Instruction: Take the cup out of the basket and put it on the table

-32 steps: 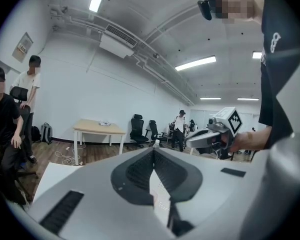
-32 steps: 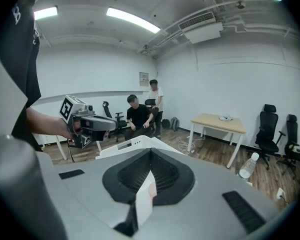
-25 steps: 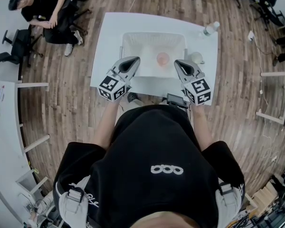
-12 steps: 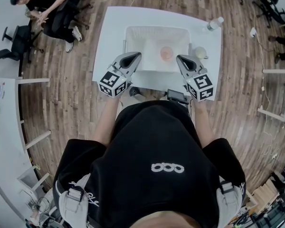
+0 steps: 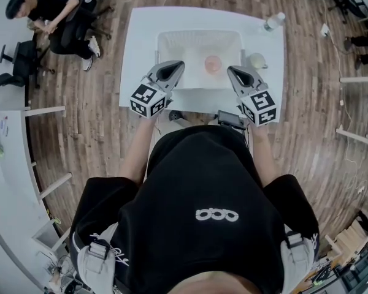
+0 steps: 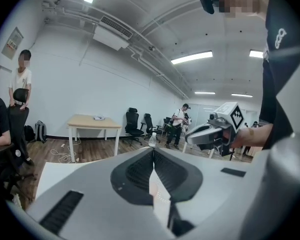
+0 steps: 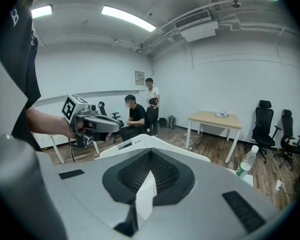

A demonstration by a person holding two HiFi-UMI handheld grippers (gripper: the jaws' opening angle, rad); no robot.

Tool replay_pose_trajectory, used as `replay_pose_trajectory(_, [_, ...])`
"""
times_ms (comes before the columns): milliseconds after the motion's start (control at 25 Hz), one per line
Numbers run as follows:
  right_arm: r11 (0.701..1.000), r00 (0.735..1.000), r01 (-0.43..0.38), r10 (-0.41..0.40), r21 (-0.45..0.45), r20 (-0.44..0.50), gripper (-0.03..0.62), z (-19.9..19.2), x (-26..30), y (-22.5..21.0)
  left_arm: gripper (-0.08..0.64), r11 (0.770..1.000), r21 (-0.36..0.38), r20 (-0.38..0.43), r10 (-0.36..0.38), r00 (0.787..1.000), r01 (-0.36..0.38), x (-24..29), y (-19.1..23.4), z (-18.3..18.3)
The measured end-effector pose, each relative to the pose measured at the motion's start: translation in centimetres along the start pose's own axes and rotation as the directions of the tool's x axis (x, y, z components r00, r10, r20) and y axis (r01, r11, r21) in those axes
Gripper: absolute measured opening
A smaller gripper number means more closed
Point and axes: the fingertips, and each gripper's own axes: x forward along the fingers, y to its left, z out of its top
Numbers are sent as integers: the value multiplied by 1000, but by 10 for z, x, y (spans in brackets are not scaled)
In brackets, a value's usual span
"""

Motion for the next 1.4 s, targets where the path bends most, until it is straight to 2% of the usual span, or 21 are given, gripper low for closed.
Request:
replay_pose_trajectory(160, [999, 1000, 24, -24, 24, 4, 25, -3, -4, -6, 11, 998, 11, -89, -59, 994, 60, 34, 2, -12])
replay_pose_trajectory(280, [998, 999, 53, -54, 42, 8, 25, -9, -9, -13, 17, 996, 13, -173, -87, 981, 90, 69, 12, -32])
replay_pose_trajectory(360, [995, 997, 81, -81, 60, 10, 25, -15, -16, -19, 88, 993, 14, -245, -107, 964, 114, 94, 18, -51])
replay_pose_trajectory(440, [990, 994, 111, -113, 83, 10, 25, -21, -22, -25, 138, 989, 24, -323, -130, 937, 145, 117, 23, -70])
replay_pose_trajectory(640, [977, 986, 162, -165, 141, 7, 25, -33, -33, -37, 147, 979, 42, -483, -156, 862, 201, 156, 32, -117])
replay_pose_trajectory(840, [960, 979, 201, -206, 196, 1, 25, -46, -42, -46, 147, 970, 57, -639, -147, 755, 238, 182, 37, -176])
replay_pose_trajectory(920, [953, 976, 212, -217, 215, -3, 25, -50, -42, -46, 147, 969, 61, -681, -136, 719, 241, 186, 43, -197])
replay_pose_trajectory(1240, [924, 969, 240, -246, 297, -18, 25, -70, -39, -48, 147, 967, 36, -765, -136, 629, 251, 201, 46, -240])
replay_pose_trajectory(1400, [922, 968, 249, -250, 297, -32, 25, -73, -40, -47, 121, 967, 28, -779, -138, 612, 253, 208, 45, -249])
